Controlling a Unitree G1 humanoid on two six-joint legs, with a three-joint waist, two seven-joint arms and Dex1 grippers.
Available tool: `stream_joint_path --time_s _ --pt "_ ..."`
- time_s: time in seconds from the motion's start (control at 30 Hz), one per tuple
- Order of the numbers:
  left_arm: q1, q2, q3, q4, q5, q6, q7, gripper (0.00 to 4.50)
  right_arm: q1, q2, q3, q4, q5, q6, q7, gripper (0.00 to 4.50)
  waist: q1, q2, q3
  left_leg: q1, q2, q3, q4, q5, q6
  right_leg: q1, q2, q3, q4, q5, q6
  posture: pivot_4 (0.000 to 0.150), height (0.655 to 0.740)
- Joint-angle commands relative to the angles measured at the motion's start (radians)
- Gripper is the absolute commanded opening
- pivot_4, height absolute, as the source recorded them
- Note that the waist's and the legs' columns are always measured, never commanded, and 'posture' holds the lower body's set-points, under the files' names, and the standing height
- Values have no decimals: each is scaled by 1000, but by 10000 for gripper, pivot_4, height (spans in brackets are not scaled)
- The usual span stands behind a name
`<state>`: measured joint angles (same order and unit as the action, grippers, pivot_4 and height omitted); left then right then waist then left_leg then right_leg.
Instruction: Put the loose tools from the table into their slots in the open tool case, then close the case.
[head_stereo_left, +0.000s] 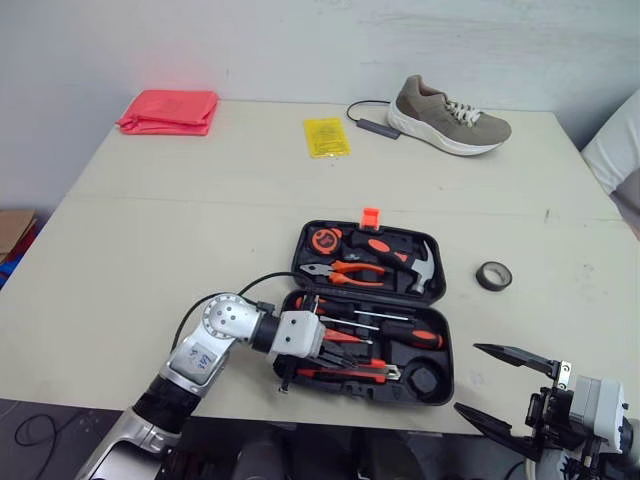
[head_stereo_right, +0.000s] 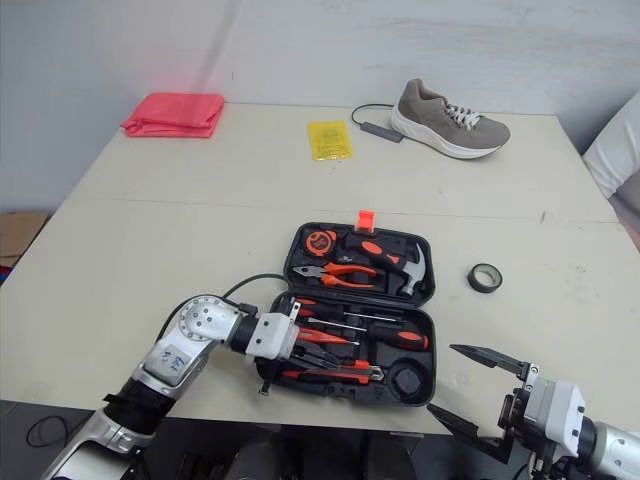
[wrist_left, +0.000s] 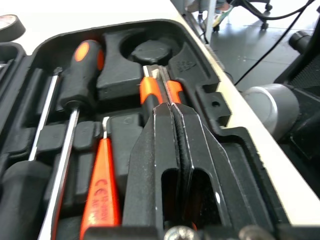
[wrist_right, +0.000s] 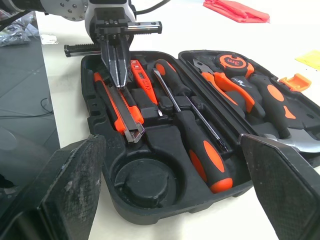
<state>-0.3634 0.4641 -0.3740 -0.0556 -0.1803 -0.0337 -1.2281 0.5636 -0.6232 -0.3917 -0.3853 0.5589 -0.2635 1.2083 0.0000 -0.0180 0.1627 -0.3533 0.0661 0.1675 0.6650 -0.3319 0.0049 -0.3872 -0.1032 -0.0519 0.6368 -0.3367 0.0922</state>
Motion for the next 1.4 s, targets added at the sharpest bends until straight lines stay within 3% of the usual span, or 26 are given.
stream_joint_path --time_s 0.03,0.17,0.33,0.5,0.77,0.93,1.07,1.17,1.27,1.4 --pt "-5 12 -25 15 50 -20 13 198 7 0 -8 -22 10 -9 -6 45000 0 0 0 0 0 0 0 0 0 0 0 0 0 0 0 1500 7400" --pt "-4 27 -60 41 126 0 44 198 10 -2 -13 -21 11 -10 -6 45000 2 0 0 1 0 -1 0 0 0 2 0 0 -1 0 0 1500 7400" --pt "-11 86 -137 -16 184 218 21 198 18 0 -17 -24 11 -9 -10 45000 0 3 -3 5 0 -4 -1 -2 1 10 -1 -3 -6 0 1 1500 7400" --pt "-23 120 -166 -37 202 192 31 198 26 4 -26 -24 10 -13 -22 45000 -2 7 -10 9 2 -4 -4 -4 0 14 -1 -3 -9 0 0 1500 7400" --pt "-5 90 34 47 -27 -159 -13 198 67 19 -145 11 28 -28 -58 45000 -1 8 -10 7 2 -4 -4 -4 0 12 -2 -3 -9 0 -1 1500 7400" --pt "39 147 264 52 -234 -119 -28 198 117 49 -326 140 49 -64 -83 45000 -2 8 -9 6 2 -4 -4 -4 0 11 -4 -5 -9 -1 -1 1500 7400" --pt "77 254 436 115 -261 -26 37 17067 136 81 -443 289 48 -121 -97 45000 -4 10 -8 6 1 -5 -5 -6 4 11 -6 -6 -10 -1 -1 1500 7400" --pt "93 281 571 184 -263 26 168 30166 137 101 -500 383 32 -172 -123 45000 -4 11 -7 7 0 -5 -8 -7 6 11 -7 -7 -10 -1 -1 1500 7400" --pt "127 326 690 323 -234 -18 221 43923 135 116 -552 468 33 -201 -166 45000 -6 10 -6 8 -1 -5 -11 -7 6 11 -9 -6 -11 -1 -1 1500 7400" --pt "191 395 786 456 -203 -110 233 44564 129 109 -588 579 17 -234 -209 45000 -17 10 -5 12 -1 -4 -19 -6 0 10 -9 -7 -12 -3 -5 1500 7400"
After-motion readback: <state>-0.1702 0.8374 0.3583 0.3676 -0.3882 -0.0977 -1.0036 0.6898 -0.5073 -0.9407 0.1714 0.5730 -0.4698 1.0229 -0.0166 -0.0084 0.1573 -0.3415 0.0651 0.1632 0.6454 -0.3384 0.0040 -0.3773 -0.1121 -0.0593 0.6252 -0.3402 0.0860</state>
